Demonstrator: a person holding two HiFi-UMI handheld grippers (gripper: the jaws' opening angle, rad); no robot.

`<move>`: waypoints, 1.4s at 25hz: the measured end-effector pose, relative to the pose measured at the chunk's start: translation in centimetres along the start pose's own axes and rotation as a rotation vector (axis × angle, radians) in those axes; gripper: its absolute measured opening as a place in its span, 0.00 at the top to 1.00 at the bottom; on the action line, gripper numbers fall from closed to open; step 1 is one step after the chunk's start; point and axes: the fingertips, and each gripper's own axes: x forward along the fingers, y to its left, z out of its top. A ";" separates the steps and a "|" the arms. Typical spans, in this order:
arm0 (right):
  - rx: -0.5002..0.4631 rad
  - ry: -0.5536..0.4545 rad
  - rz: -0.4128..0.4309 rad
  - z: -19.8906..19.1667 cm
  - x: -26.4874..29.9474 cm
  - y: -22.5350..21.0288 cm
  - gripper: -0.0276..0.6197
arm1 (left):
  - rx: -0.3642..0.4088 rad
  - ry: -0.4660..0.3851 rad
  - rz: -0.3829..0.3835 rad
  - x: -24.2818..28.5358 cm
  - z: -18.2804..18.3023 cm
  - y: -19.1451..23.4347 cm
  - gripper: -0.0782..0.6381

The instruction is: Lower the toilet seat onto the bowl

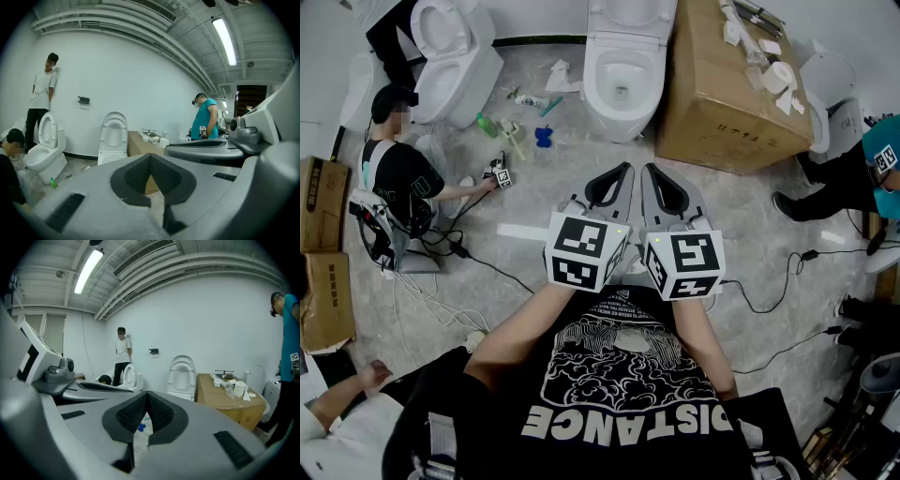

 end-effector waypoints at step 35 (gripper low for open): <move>0.017 0.078 0.146 1.5 15.8 -12.2 0.93 | -0.062 0.057 0.121 18.1 3.1 7.2 0.88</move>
